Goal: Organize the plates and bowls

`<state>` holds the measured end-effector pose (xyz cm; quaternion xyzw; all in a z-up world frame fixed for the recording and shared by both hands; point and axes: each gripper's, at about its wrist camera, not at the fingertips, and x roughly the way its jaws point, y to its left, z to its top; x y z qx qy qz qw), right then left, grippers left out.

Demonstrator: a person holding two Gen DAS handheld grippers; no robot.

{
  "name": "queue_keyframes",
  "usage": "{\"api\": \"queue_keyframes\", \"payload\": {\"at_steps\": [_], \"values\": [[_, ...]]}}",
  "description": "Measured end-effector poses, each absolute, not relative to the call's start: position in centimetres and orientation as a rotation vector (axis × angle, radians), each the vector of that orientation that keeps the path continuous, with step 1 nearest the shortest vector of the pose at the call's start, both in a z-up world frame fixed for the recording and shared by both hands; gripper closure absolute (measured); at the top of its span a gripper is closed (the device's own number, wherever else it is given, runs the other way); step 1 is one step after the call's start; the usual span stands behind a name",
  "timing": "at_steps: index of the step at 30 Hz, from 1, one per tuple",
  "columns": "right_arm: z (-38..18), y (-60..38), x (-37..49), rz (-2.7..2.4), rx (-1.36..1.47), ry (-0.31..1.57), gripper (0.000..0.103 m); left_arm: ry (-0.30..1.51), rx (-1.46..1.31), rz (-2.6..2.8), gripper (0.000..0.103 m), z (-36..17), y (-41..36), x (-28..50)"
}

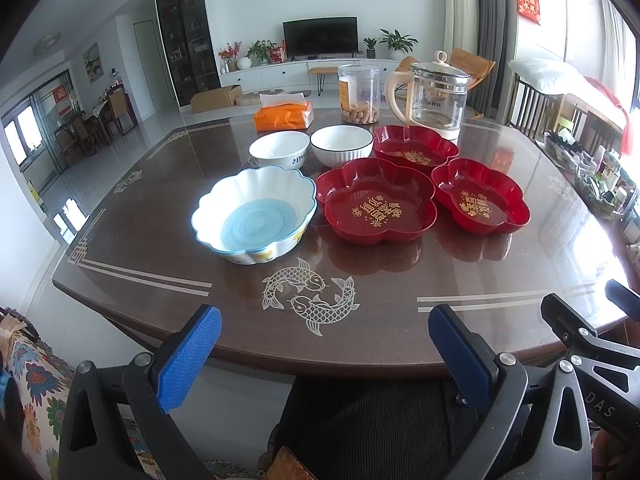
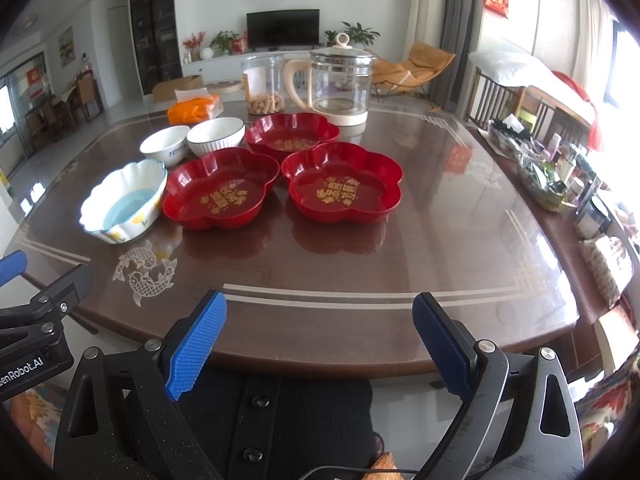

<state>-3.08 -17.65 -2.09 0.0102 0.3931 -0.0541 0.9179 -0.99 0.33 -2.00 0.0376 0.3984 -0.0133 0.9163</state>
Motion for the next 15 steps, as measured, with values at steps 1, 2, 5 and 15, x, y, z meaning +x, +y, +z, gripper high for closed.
{"api": "queue_keyframes", "payload": {"at_steps": [1,2,5,15], "values": [[-2.12,-17.63,-3.07,-0.111,0.021,0.81,0.007,0.821,0.077,-0.027,0.0,-2.08,0.33,-1.05],[-2.13,-17.62,-3.05,-0.111,0.021,0.812,0.007,0.822,0.077,-0.027,0.0,-2.12,0.34,-1.09],[-2.15,-17.57,-3.09,-0.11,0.02,0.814,0.007,0.826,0.077,-0.028,0.0,-2.3,0.29,-1.16],[-2.24,-17.49,-2.92,-0.095,0.024,0.817,0.007,0.883,0.08,-0.035,0.0,-3.04,0.44,-0.26]]}}
